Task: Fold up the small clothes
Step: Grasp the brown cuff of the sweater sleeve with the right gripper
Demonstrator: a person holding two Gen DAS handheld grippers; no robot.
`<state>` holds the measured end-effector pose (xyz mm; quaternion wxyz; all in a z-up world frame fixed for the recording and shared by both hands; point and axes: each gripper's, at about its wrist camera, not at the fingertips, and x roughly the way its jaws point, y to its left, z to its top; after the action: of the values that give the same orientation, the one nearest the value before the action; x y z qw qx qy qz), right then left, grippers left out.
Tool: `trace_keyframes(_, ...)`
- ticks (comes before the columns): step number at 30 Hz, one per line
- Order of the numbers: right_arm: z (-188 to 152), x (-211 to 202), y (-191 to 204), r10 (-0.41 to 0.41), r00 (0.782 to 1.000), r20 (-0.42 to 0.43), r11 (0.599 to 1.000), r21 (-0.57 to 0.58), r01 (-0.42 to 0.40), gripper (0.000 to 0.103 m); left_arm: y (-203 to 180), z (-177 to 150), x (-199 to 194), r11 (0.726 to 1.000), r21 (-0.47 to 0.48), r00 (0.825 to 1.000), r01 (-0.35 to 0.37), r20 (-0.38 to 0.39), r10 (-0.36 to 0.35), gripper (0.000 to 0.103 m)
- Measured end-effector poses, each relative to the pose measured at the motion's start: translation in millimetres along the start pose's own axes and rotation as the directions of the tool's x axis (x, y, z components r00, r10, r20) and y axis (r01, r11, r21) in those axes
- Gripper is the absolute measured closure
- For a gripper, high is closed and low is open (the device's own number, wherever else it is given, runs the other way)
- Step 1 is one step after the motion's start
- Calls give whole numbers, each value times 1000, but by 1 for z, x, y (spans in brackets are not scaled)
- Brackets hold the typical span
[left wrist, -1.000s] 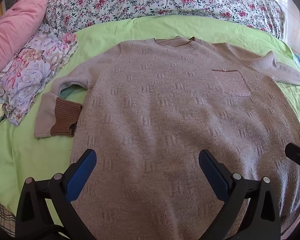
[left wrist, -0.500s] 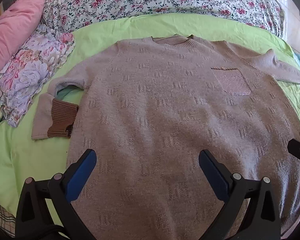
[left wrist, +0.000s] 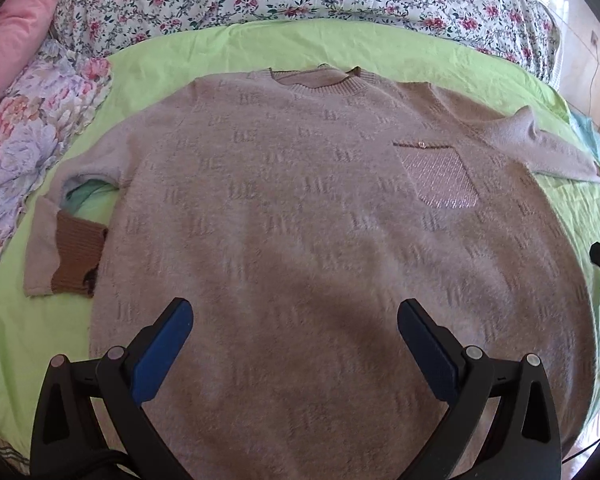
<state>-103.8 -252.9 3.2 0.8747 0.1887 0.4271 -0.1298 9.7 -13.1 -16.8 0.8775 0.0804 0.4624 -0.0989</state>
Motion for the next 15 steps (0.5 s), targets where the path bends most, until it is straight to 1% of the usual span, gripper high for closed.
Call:
trace_keyframes(2, 10, -1, -27, -24, 1000, 13, 998, 59, 23, 0, -4, 12, 5, 1000, 8, 1000, 1, 2, -1, 1)
trace_keyframes(3, 17, -2, -48, -37, 999, 24, 994, 105, 34, 1, -5, 17, 6, 1000, 11, 1000, 2, 3, -2, 1)
trace_keyframes(4, 22, -3, -61, -45, 998, 32, 990, 135, 40, 1, -8, 24, 10, 1000, 15, 1000, 4, 4, -4, 1)
trace_keyframes(7, 42, -6, -111, -86, 994, 64, 968, 242, 68, 5, -16, 43, 21, 1000, 30, 1000, 4, -1, -4, 1)
trace_keyframes(11, 74, 0, -174, -155, 985, 75, 929, 350, 120, 23, -26, 67, 39, 999, 50, 1000, -5, -7, 6, 1)
trace_keyframes(14, 99, 6, -225, -172, 981, 94, 886, 450, 112, 31, -30, 82, 50, 998, 58, 1000, -9, -7, 10, 1)
trace_keyframes(15, 108, 8, -241, -188, 977, 103, 868, 482, 116, 32, -32, 87, 55, 998, 61, 1000, -15, -7, 15, 1)
